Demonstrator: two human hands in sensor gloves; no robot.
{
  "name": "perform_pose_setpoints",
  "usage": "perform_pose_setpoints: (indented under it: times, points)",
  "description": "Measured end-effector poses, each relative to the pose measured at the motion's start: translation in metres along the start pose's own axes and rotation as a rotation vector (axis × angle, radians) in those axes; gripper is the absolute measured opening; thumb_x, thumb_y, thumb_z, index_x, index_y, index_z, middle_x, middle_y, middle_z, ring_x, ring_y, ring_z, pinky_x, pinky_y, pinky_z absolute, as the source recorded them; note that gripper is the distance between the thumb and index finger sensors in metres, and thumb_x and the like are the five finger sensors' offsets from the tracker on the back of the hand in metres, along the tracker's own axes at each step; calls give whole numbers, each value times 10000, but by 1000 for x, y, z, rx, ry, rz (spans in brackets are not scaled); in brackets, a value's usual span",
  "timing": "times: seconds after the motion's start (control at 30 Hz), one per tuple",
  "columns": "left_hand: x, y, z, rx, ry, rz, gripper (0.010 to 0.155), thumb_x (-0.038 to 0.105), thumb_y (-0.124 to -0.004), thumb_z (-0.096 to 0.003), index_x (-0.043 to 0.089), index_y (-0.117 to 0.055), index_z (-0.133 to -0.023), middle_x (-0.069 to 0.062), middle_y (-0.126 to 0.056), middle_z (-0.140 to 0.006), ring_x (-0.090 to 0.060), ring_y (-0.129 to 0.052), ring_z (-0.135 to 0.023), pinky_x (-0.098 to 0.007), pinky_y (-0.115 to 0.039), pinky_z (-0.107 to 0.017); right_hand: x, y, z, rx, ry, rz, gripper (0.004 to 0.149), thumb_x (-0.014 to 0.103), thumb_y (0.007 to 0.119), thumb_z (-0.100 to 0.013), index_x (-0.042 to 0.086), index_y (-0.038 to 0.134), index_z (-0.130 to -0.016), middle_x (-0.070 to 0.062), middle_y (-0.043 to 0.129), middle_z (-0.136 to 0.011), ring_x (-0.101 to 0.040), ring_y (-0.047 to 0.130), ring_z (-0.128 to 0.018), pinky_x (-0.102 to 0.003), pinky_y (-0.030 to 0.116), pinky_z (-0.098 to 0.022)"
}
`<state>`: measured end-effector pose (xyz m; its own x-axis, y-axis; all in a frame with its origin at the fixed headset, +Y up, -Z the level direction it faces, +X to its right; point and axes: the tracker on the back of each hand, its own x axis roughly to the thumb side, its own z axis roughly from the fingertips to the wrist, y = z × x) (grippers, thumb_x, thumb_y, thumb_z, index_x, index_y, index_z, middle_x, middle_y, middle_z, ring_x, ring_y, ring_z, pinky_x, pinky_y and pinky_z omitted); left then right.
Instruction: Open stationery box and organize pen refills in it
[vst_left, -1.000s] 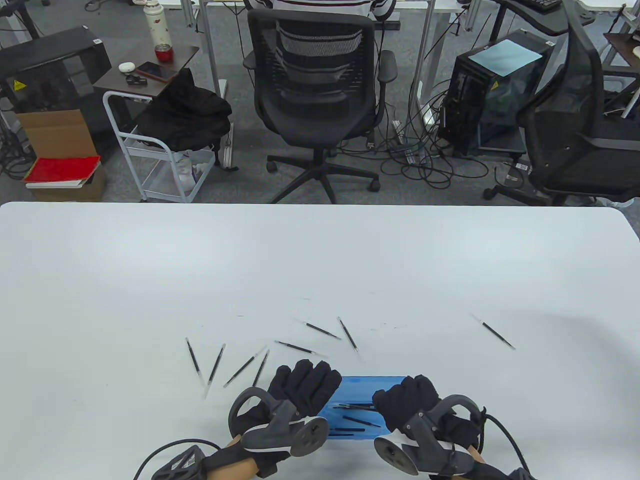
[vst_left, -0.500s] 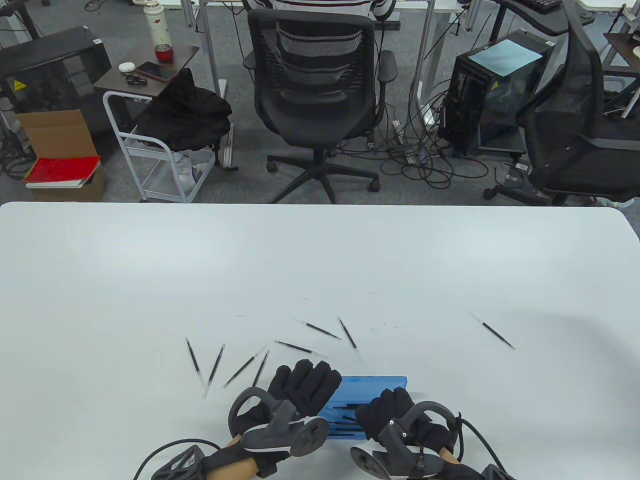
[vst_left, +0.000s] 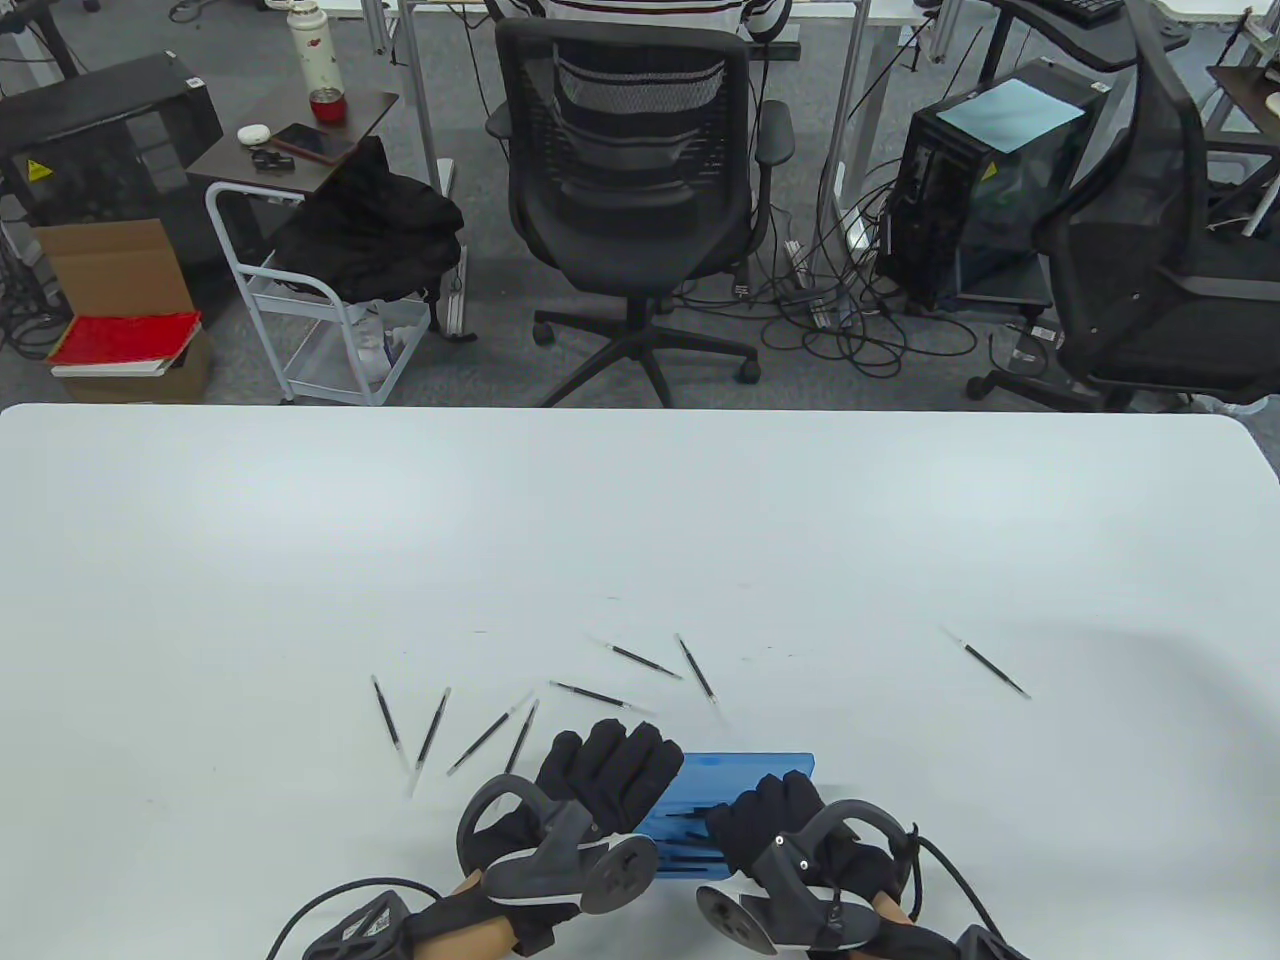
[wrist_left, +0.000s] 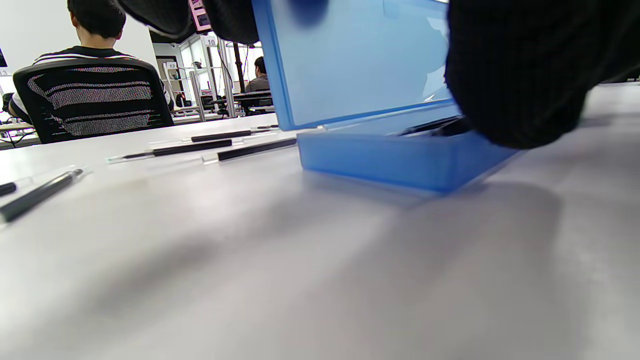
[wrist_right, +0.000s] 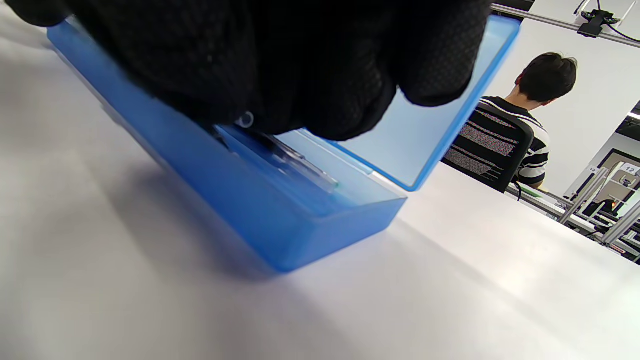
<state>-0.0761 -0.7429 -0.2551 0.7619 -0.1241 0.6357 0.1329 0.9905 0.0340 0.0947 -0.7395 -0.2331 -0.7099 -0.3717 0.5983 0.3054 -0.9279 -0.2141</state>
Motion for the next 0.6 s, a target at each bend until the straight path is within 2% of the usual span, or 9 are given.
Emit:
perform_pose_setpoints:
  times: [0.27, 0.4, 0.6]
  points:
    - [0, 0, 0, 0, 0, 0, 1131, 627, -832, -429, 195, -115, -1189, -109, -184, -1286, -475, -421, -1165, -668, -484, -808, -7, -10, 1, -40, 13, -83, 550, 350, 910, -405, 222, 772, -922, -7, 1001, -752, -269, 999, -660, -541, 797, -632]
    - [0, 0, 0, 0, 0, -1, 1132, 627, -832, -428, 194, -115, -1189, -110, -183, -1286, -474, -422, -1166, -668, -485, -808, -18, -30, 2, -97, 44, -149, 529, 349, 911, -406, 222, 792, -906, -7, 1011, -737, -271, 1004, -649, -541, 799, -628]
    - [0, 0, 0, 1, 0, -4, 1134, 628, -832, -429, 193, -112, -1190, -111, -183, -1286, -475, -420, -1166, -668, -484, -808, -56, -62, -4, -140, 140, -131, 528, 356, 909, -410, 225, 795, -908, -11, 1014, -737, -277, 1001, -656, -543, 791, -637]
